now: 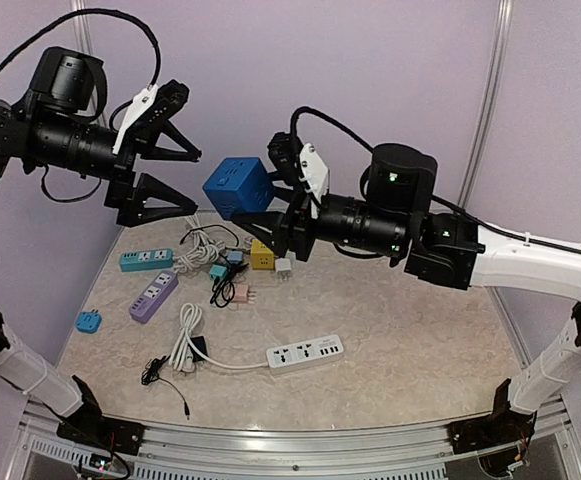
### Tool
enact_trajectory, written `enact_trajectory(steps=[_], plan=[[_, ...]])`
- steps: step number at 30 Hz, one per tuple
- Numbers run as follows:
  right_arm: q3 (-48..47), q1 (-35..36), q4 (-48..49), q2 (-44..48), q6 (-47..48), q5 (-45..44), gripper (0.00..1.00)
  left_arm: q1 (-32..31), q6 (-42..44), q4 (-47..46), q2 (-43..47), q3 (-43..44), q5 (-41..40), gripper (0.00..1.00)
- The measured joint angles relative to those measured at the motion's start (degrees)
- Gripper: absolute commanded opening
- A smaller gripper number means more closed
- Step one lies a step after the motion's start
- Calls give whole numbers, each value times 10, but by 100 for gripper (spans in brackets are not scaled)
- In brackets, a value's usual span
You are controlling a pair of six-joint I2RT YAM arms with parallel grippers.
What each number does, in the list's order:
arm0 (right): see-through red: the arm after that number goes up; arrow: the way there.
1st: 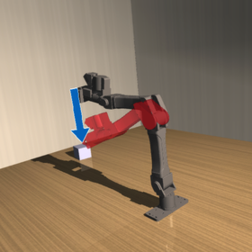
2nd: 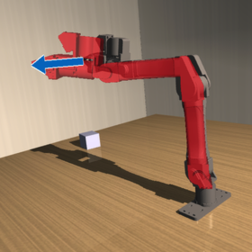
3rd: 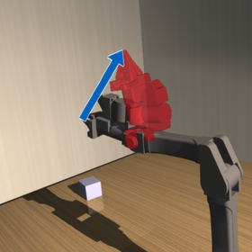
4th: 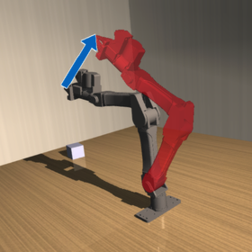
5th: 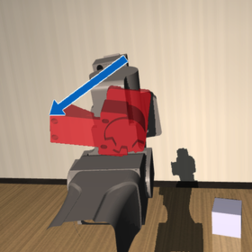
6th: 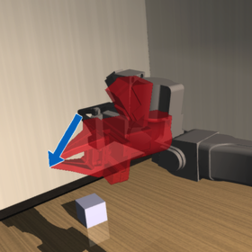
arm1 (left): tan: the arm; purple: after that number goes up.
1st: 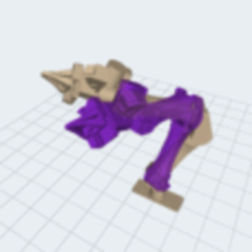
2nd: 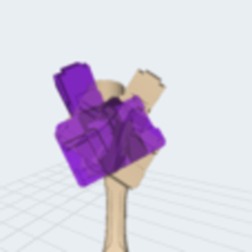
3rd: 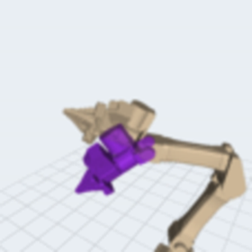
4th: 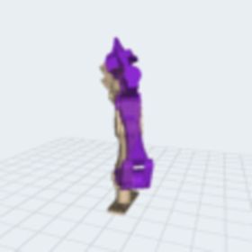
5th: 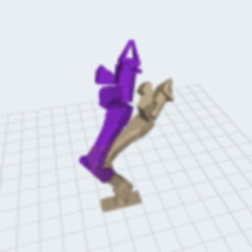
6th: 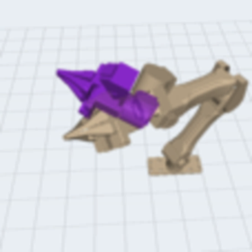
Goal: Insert the plug
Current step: Adjust the plug.
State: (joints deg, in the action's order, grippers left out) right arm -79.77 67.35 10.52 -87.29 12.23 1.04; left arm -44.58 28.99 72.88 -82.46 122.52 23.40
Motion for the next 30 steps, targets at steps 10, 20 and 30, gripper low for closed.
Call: enact_trajectory(steps=[10,20,30], plan=[[12,-31,30,56,-81,244,0,-79,66,5,43,-1,12,99],[19,-31,27,55,-88,277,0,-128,29,-60,17,-13,-67,87],[28,-35,28,60,-86,264,0,-137,18,-64,1,-12,-68,79]])
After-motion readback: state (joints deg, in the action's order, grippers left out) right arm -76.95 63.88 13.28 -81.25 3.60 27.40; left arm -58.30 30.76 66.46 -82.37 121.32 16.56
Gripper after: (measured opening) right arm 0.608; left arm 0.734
